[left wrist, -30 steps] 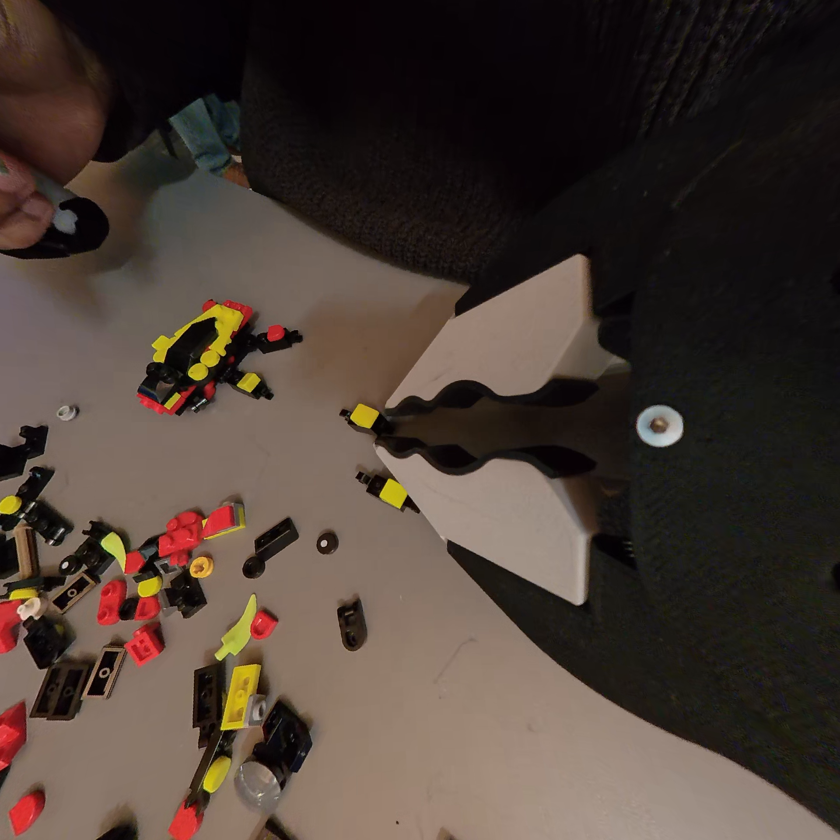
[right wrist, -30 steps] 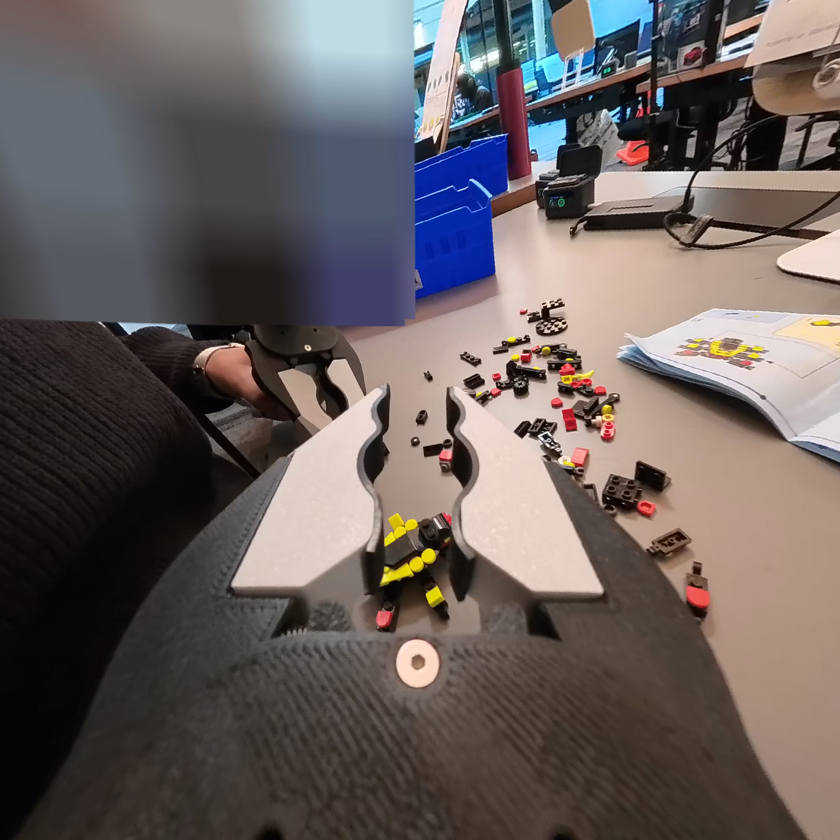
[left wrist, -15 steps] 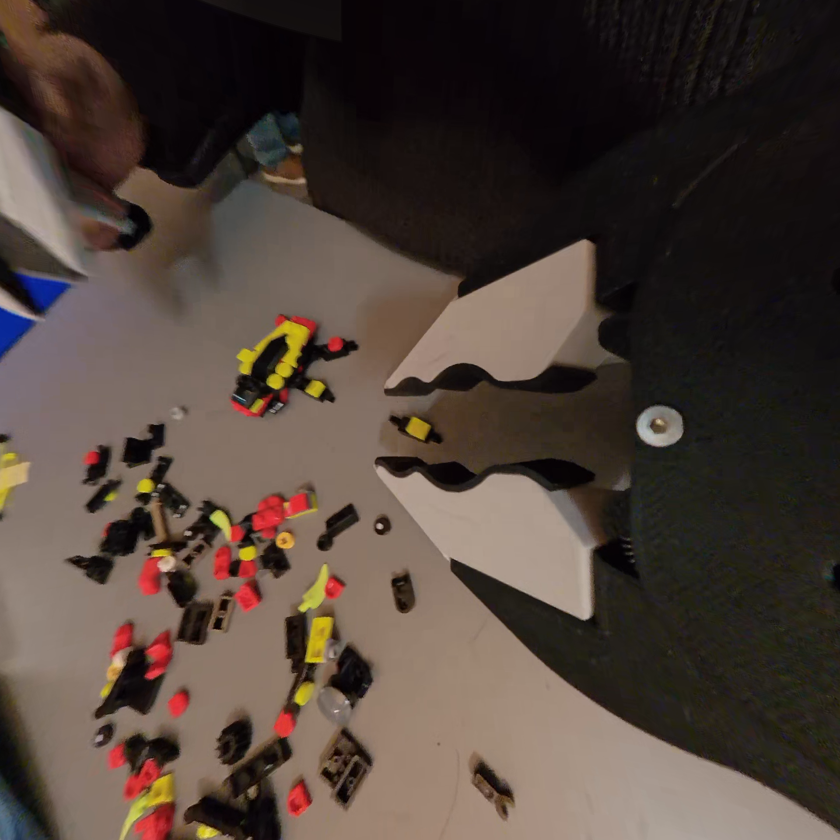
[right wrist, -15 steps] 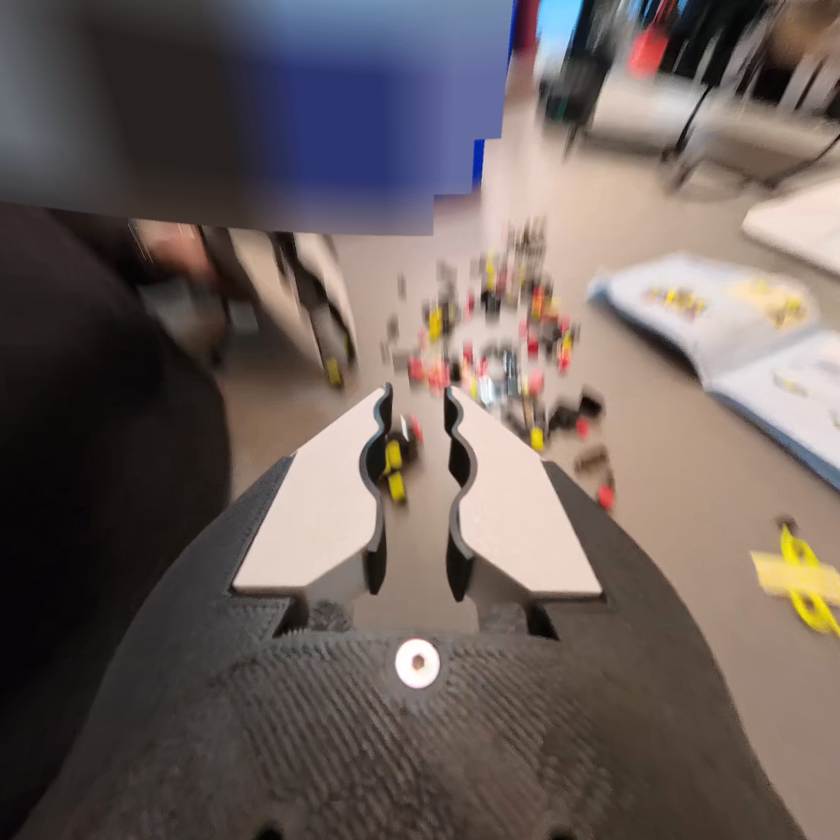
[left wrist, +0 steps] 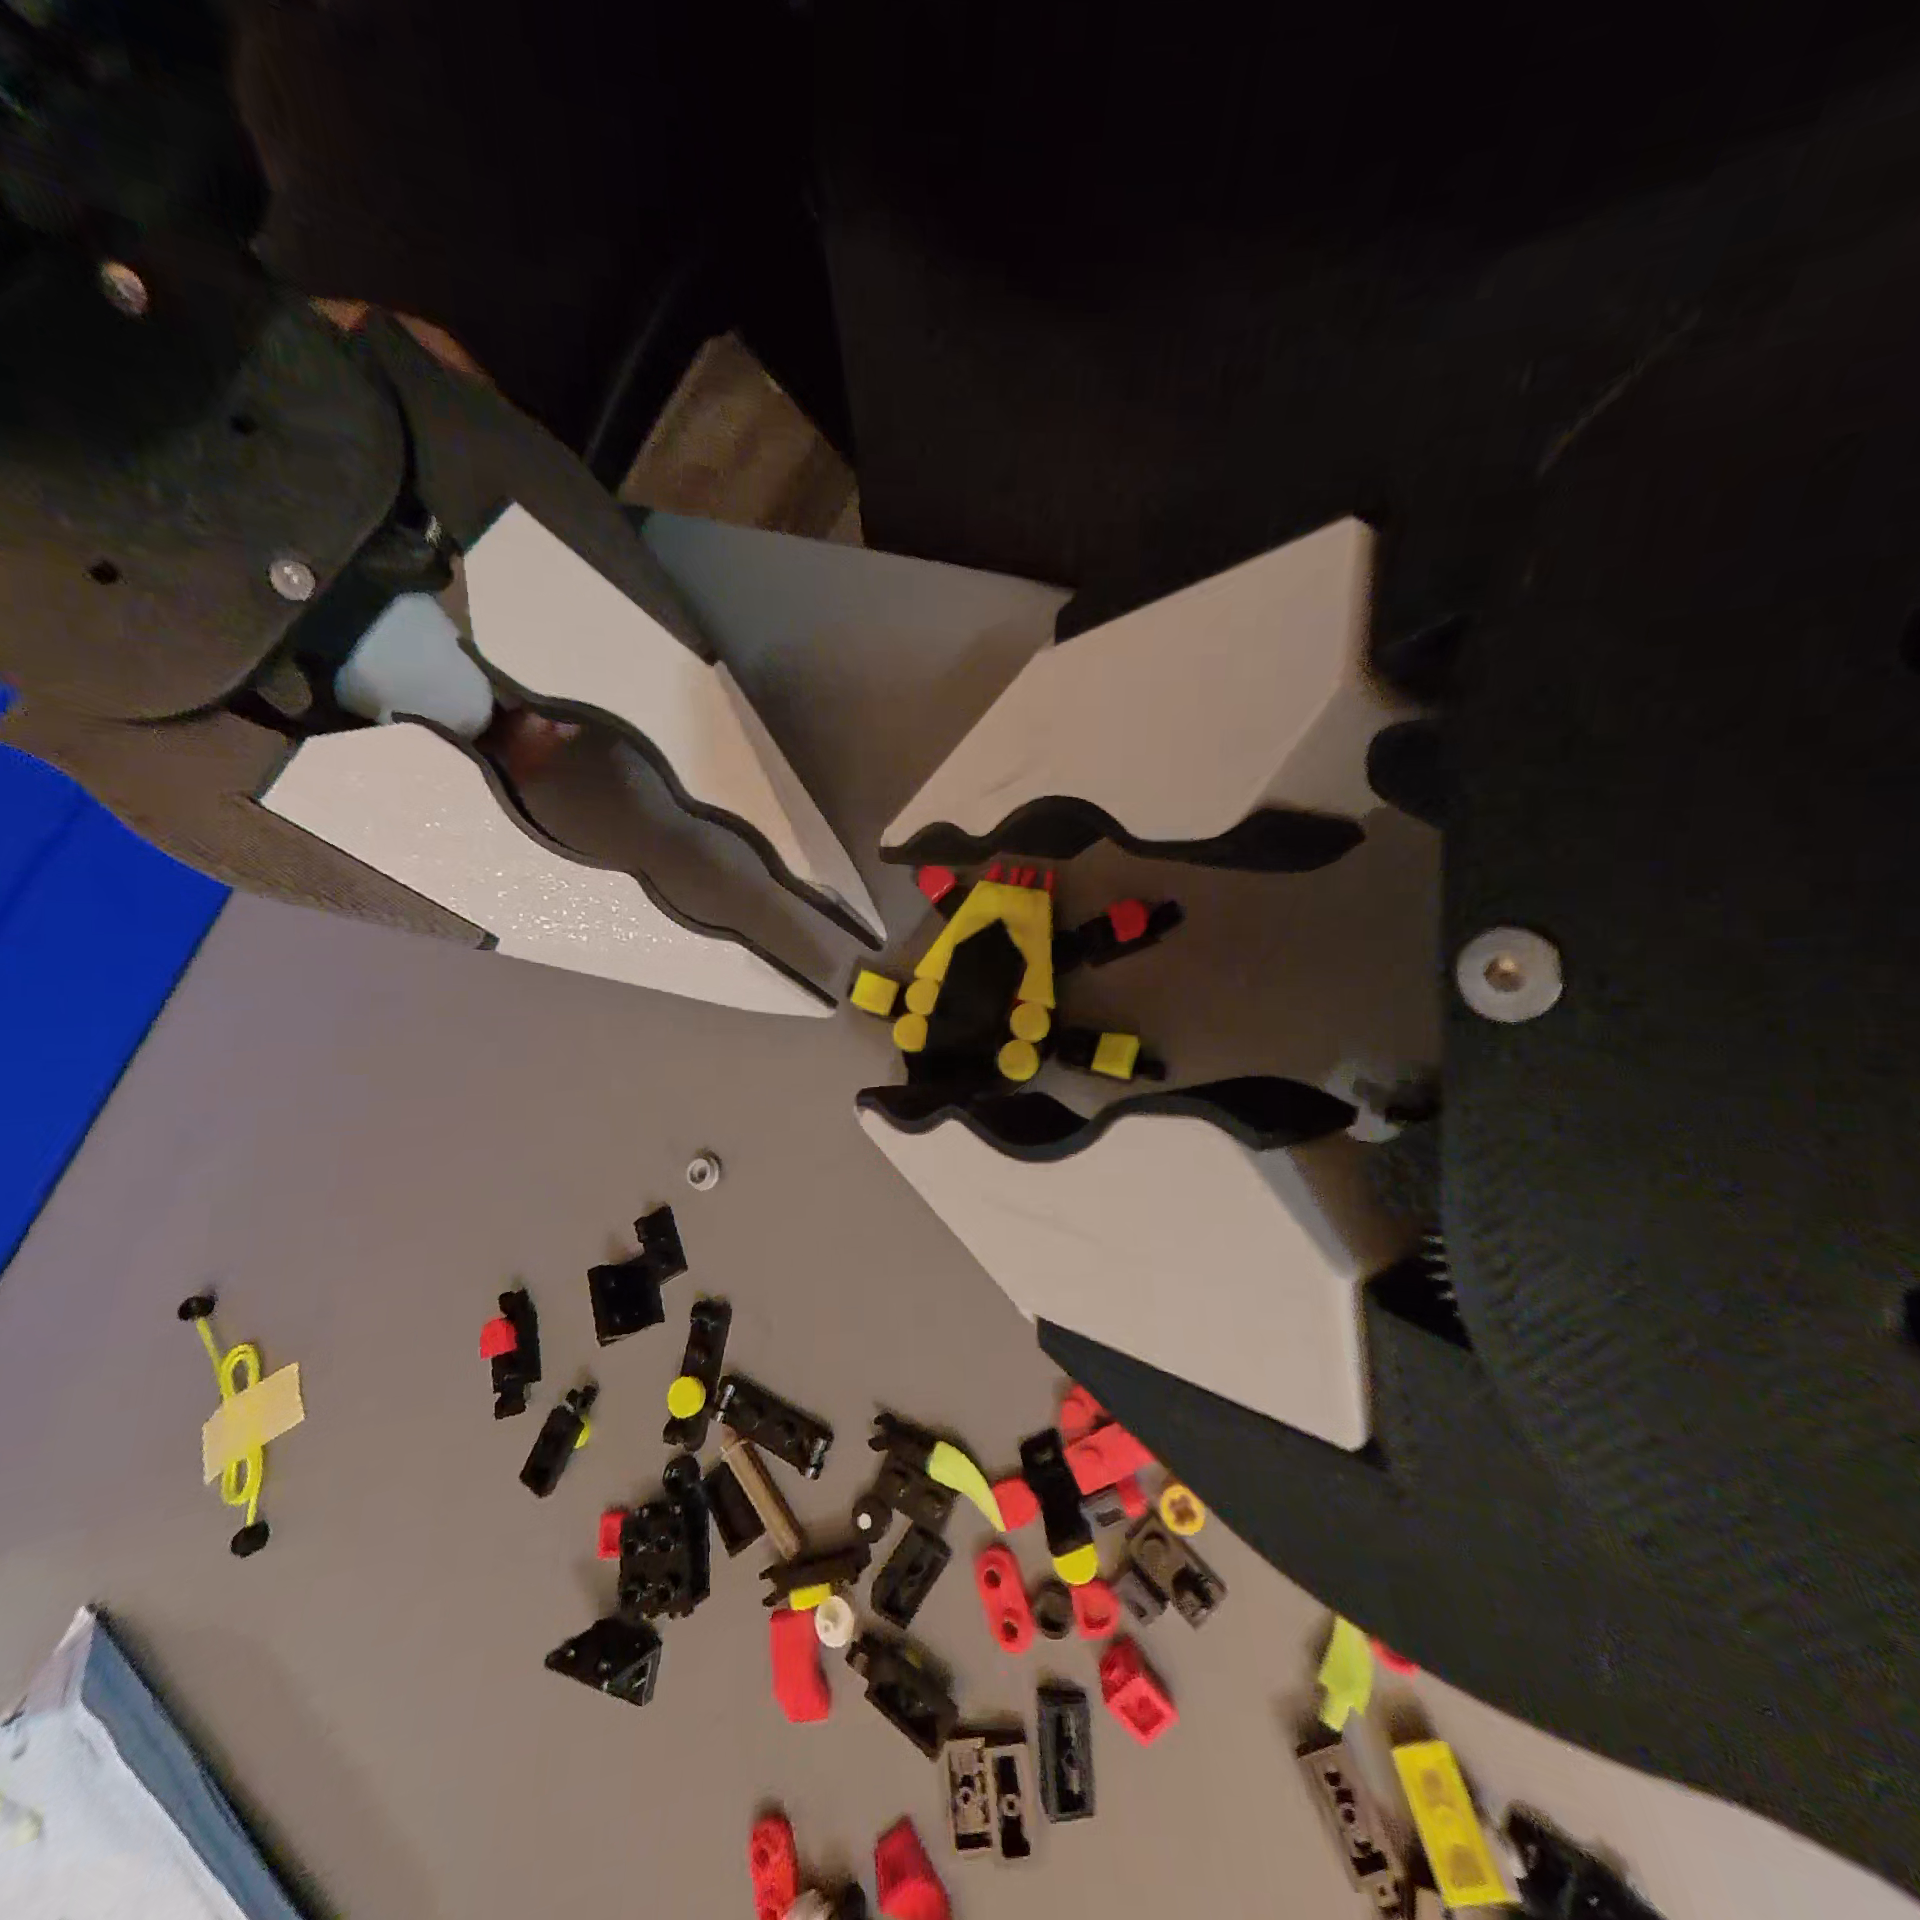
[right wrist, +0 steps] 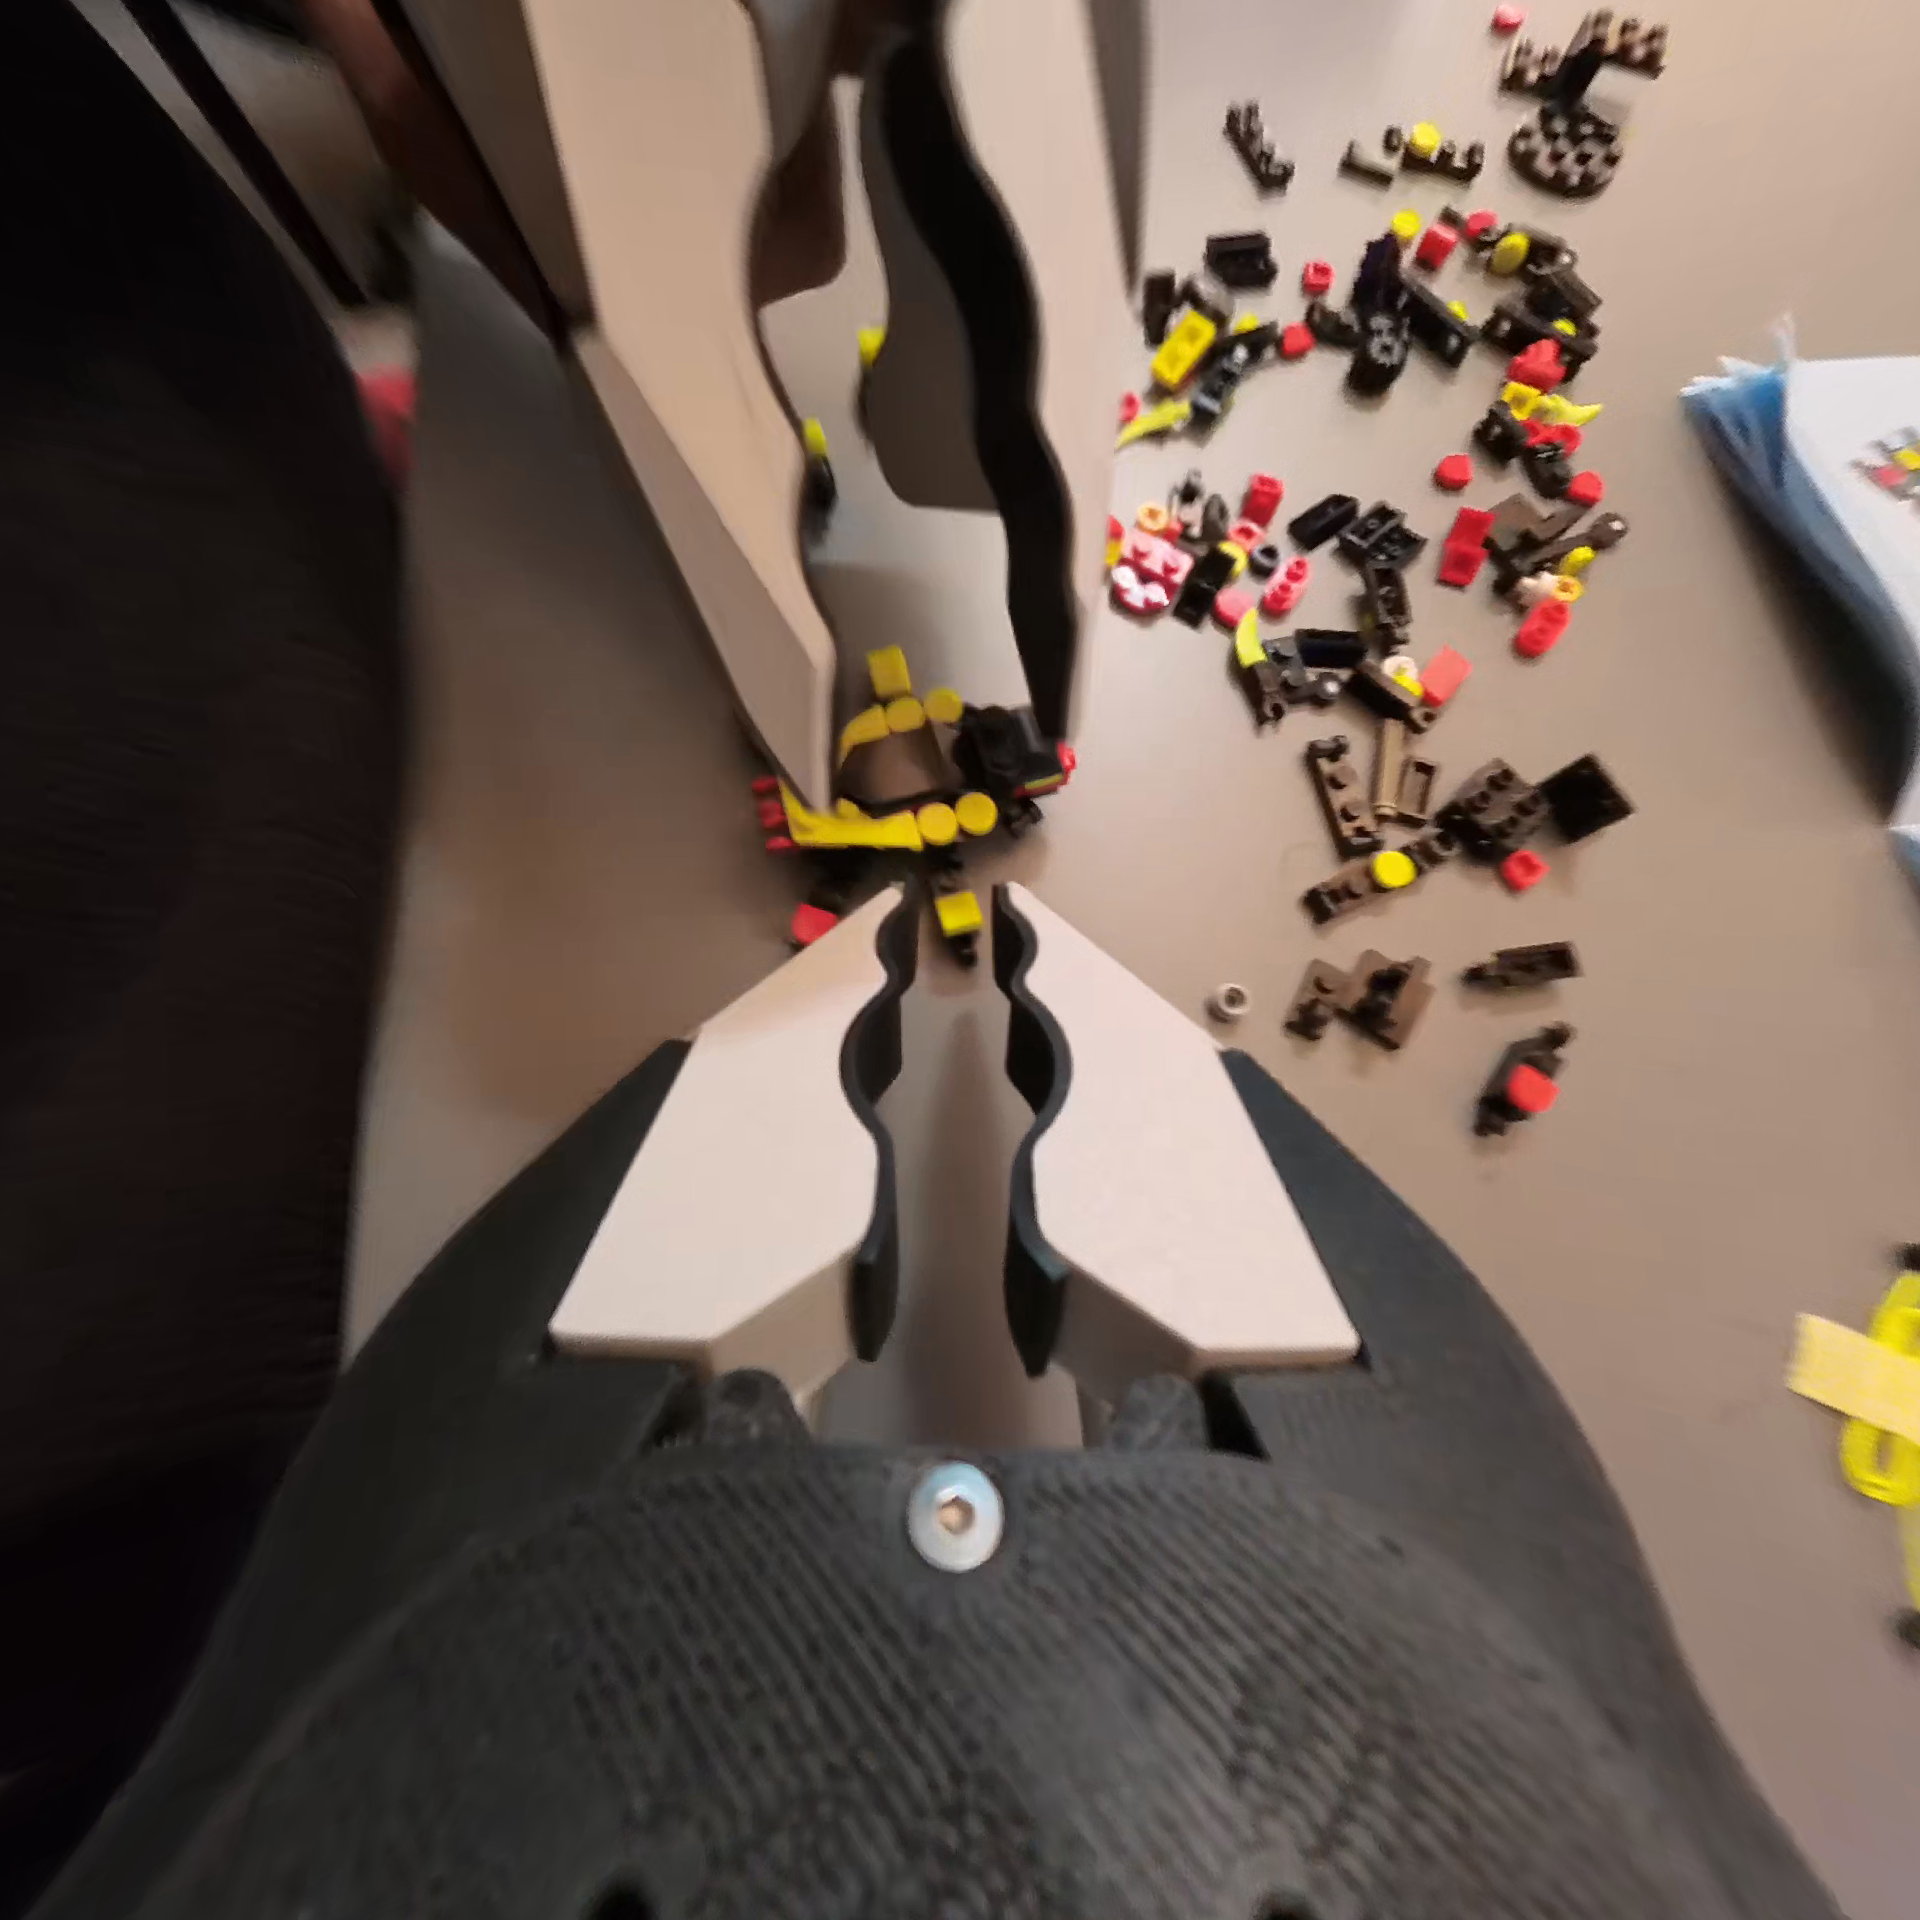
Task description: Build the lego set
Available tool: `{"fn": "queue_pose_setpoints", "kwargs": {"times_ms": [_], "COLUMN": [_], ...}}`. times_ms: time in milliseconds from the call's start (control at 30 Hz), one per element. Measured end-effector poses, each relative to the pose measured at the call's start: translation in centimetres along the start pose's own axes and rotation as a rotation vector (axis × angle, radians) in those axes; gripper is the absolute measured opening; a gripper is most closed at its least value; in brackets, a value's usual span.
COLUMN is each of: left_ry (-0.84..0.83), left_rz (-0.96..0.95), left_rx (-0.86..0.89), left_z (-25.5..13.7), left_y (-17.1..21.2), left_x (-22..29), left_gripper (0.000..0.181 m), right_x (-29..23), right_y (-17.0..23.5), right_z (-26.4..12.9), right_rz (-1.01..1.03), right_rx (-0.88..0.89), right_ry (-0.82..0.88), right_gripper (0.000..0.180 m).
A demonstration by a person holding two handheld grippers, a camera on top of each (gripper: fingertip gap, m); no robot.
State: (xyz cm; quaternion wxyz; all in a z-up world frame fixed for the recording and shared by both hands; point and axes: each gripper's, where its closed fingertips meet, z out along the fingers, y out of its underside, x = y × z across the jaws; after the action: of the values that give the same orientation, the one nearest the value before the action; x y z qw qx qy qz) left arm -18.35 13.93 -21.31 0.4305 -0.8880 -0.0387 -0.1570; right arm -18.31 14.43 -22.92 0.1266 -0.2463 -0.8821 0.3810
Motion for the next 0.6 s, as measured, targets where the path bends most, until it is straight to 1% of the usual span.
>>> {"fn": "queue_pose_setpoints", "kwargs": {"times_ms": [133,233,367,467,533,600], "left_ry": [-0.014,-0.023,-0.036,-0.035,-0.029,-0.022], "left_rz": [0.013,0.009,0.029,0.049,0.057,0.060], "left_rx": [-0.056,-0.076,-0.099,-0.105,-0.104,-0.098], "left_z": [1.2,1.7,2.0,2.0,2.0,1.9], "left_y": [0.9,1.3,1.7,1.8,1.8,1.8], "left_x": [-0.5,-0.8,-0.7,-0.5,-0.4,-0.3], "left_gripper": [0.036,0.032,0.026,0.025,0.024,0.024], "right_x": [0.2,0.0,-0.2,-0.4,-0.3,-0.4], "right_y": [0.7,1.1,1.1,1.1,1.0,0.7], "right_z": [0.6,1.1,1.2,1.2,1.1,0.9], "right_rz": [-0.038,-0.039,-0.043,-0.027,-0.014,-0.006], "right_rx": [-0.059,-0.086,-0.085,-0.075,-0.060,-0.040], "right_ry": [0.030,0.021,0.010,-0.008,-0.008,-0.014], "right_gripper": [0.012,0.007,0.007,0.007,0.013,0.010]}}
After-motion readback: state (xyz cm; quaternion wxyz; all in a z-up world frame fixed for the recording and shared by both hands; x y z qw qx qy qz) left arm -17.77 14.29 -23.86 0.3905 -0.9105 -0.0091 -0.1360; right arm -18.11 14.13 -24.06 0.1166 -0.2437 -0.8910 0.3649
